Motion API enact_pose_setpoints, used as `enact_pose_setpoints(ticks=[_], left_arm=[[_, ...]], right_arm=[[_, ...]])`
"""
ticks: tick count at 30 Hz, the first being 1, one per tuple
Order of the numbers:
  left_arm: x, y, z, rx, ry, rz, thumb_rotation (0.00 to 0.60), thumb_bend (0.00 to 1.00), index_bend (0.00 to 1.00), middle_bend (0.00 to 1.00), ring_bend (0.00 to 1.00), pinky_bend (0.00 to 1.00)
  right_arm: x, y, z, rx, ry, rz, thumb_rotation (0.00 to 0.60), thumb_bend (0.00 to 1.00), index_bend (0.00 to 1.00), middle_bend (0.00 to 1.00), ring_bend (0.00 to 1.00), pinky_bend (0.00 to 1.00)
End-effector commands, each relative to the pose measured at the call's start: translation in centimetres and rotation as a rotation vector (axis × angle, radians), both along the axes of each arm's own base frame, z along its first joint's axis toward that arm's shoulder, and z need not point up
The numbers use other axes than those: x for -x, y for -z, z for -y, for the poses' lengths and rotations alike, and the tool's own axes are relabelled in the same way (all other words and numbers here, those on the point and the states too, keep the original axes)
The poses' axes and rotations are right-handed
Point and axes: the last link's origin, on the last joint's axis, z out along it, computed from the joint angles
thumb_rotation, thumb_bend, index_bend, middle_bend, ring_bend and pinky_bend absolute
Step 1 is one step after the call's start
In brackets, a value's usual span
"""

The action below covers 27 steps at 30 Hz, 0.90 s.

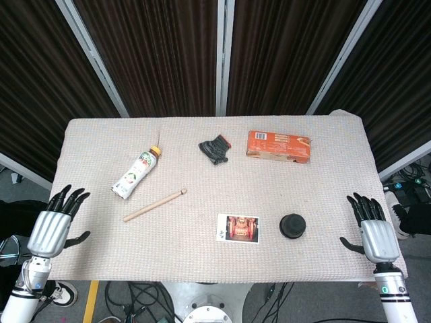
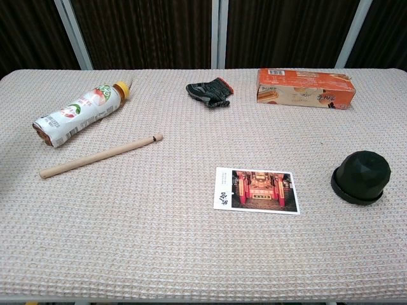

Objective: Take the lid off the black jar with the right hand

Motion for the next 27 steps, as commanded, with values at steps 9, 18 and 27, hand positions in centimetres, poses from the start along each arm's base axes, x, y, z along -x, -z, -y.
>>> enact_pose_setpoints(ticks=[9,18,27], left_arm=[[-0.1,0.0,0.0,0.0,0.002,0.005,0.6,0.13,0.14,0.11,0.0,0.15],[-0.3,-0.1,0.0,0.003,0.007,0.002,0.6,0.13,0.14,0.11,0.0,0.15],[-0.2,-0.1,0.0,0.01,0.0,0.003,0.6,0.13,0.14,0.11,0.0,0.15]], right_arm=[[0.1,0.1,0.0,-0.008,0.004,0.001,0.6,0.06,0.01,0.02,0.0,0.0],[0.1,0.7,0.0,-0.033,0.008,0.012,0.6,0.06,0.01,0.02,0.0,0.0],[-0.3,2.4,0.6,-0.122,0.025,0.088,0.6,0.04,0.01,0.03,0.0,0.0]])
